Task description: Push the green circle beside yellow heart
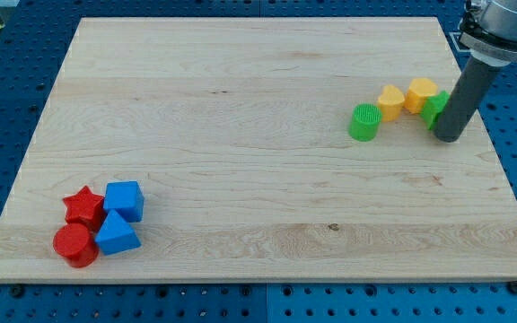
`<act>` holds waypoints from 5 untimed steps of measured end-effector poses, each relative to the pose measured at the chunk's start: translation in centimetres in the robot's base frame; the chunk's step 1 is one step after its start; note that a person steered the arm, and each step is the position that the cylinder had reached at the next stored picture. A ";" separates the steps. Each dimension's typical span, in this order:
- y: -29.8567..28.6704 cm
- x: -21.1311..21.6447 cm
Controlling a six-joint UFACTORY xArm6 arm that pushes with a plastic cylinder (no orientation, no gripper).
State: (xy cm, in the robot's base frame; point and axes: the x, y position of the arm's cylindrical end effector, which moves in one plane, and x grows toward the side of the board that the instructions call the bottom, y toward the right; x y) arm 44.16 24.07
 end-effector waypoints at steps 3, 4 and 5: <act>-17.1 -0.7; -11.3 -0.8; -6.9 -1.8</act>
